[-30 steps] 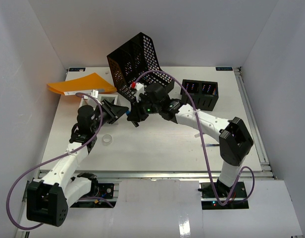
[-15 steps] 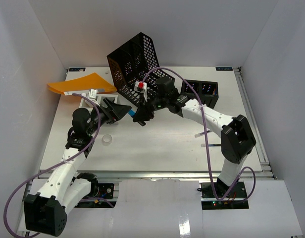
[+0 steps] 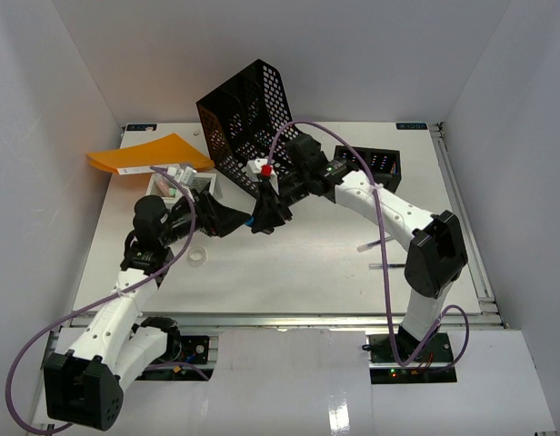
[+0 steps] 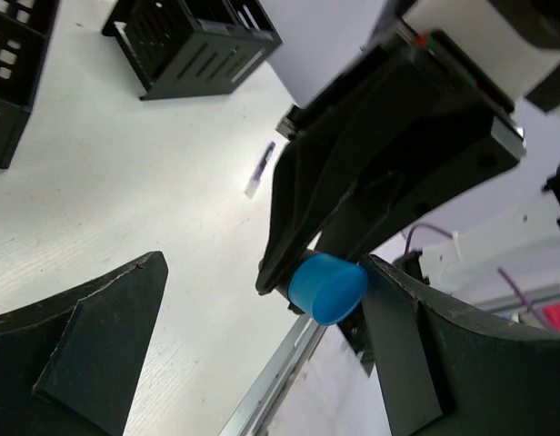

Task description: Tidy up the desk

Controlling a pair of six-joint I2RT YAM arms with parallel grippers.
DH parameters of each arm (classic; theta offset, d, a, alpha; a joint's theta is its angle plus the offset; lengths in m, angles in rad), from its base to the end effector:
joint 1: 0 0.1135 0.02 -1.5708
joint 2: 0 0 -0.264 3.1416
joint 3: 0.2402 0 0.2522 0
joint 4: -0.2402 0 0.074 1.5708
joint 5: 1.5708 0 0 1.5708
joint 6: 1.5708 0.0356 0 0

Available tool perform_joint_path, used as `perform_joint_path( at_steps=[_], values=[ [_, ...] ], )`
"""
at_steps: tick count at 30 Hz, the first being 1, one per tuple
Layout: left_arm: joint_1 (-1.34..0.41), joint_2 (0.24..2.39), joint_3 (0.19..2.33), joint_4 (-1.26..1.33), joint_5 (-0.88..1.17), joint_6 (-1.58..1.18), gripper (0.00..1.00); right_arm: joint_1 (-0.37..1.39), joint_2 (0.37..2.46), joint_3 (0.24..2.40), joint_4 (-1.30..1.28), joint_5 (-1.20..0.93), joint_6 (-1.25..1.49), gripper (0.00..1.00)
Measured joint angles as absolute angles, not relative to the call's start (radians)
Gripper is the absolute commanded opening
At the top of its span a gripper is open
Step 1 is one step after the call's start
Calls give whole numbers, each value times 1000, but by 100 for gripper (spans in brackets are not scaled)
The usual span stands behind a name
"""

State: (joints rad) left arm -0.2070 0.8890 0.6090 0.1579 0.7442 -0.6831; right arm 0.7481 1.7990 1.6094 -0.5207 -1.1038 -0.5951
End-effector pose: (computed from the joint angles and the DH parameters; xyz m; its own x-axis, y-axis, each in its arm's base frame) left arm 0.1957 -0.0657 0.2962 -0.6032 -0.3478 -0.7178 0.5524 0.4670 -0.6905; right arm 0.2715 0.2953 0.3247 0.0541 -0.2941 -0.9542 -0.9325 -0.3567 0.0571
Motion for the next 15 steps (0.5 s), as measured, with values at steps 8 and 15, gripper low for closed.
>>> perform_joint_path(
  at_steps=[8, 15],
  values=[
    [-207, 889, 610, 159, 903, -482, 75, 779, 1842, 1621, -632, -1122, -707, 8],
    [-207, 895, 613, 161, 984, -423, 63, 803, 1855, 1621, -649, -1121, -716, 8]
  ],
)
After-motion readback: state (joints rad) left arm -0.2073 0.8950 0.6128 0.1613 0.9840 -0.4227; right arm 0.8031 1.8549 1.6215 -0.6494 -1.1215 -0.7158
